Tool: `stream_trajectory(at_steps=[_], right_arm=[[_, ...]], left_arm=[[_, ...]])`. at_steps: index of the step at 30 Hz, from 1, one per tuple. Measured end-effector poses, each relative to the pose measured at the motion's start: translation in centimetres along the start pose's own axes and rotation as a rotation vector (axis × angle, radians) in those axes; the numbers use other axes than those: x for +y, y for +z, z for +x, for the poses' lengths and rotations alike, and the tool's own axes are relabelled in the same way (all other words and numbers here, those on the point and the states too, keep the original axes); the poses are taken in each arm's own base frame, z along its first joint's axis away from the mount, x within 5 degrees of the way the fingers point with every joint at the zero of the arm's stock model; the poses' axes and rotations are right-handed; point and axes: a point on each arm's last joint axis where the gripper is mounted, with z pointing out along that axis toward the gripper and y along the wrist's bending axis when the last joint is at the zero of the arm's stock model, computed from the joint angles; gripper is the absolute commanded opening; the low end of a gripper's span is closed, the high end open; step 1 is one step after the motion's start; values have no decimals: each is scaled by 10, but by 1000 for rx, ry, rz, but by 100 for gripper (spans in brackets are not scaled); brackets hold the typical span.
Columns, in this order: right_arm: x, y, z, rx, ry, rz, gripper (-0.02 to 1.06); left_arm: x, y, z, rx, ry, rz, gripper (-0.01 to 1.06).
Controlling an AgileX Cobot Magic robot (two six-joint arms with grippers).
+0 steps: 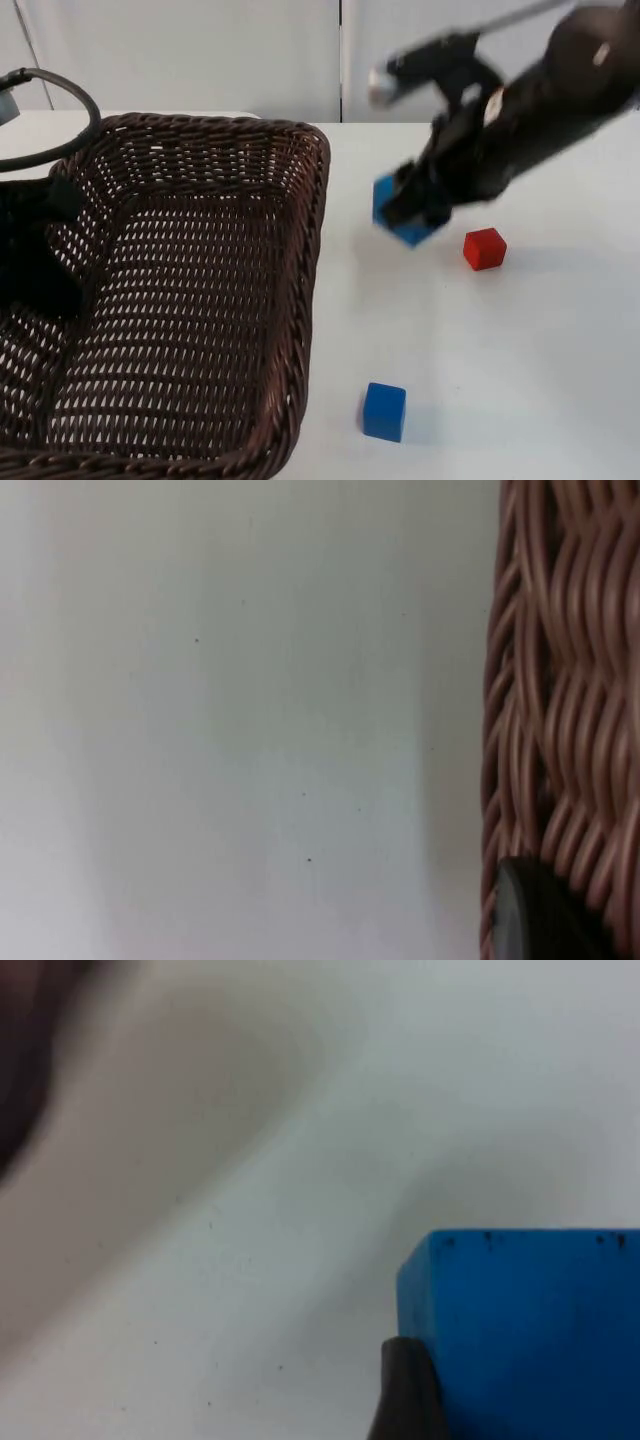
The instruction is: Pick up the basket with the left hand and place the largest block into the basket with the right hand.
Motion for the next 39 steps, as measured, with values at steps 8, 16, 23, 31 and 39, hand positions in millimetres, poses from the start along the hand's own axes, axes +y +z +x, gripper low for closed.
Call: stream_trajectory(at_steps=[8, 16, 23, 31, 39], right_arm=[[-5, -70, -30, -90, -21, 19, 0], [-6, -141, -42, -143, -25, 25, 0], [-6, -156, -45, -170, -26, 30, 0], [-5, -156, -45, -171, -5, 17, 0], [-4, -157, -46, -180, 19, 4, 0]], left_arm=[[0, 0, 0, -5, 1, -4, 0], [0, 0, 0, -4, 3, -5, 0], [0, 0, 0, -4, 3, -5, 0], [0, 0, 0, -4, 3, -5, 0], [1, 0, 0, -3, 4, -7, 0]])
